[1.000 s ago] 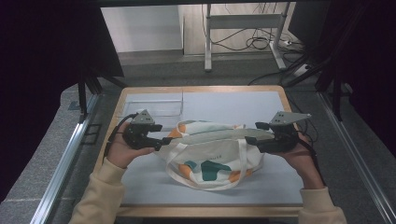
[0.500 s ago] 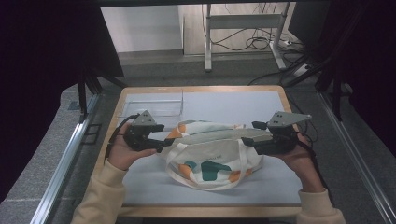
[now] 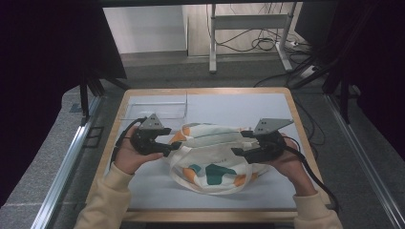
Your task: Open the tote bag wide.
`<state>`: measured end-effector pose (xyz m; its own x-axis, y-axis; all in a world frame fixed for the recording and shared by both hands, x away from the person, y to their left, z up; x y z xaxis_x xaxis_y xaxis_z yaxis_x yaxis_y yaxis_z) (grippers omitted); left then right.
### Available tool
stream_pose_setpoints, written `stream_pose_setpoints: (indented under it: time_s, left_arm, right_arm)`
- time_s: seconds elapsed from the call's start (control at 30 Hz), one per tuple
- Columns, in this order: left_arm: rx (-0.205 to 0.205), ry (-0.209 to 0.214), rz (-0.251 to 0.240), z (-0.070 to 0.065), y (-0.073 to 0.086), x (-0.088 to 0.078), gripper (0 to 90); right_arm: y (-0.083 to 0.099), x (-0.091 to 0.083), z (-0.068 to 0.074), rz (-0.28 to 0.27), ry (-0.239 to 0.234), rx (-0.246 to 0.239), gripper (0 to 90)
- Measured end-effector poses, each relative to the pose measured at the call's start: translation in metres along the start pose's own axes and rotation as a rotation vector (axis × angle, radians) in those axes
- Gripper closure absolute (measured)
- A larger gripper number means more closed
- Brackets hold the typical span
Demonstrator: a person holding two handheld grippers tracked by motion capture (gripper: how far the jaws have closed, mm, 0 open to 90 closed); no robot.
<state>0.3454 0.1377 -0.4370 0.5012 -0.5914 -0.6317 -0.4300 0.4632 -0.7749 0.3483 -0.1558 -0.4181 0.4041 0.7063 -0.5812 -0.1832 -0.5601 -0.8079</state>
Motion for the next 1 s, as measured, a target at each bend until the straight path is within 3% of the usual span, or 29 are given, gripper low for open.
stream_pose_setpoints:
  time_s: [0.5, 1.0]
  left_arm:
    - [0.026, 0.034, 0.031, 0.005, -0.014, 0.019, 37.5]
    - [0.112, 0.121, 0.124, -0.001, -0.035, 0.053, 41.8]
  right_arm:
    - [-0.008, 0.025, 0.008, 0.026, -0.041, -0.013, 34.7]
    - [-0.008, 0.033, 0.009, 0.052, -0.05, -0.023, 37.2]
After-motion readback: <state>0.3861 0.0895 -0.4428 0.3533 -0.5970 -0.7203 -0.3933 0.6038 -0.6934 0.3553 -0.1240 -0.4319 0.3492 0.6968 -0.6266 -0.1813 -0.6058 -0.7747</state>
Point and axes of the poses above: each handheld gripper's, and its own axes: x roughly forward along the jaws, y roughly out of its underside, z roughly to its left, the point moved 5 cm from there along x, roughly forward along the jaws, and after that the axes turned 2 degrees about -x, right-handed, at the moved point
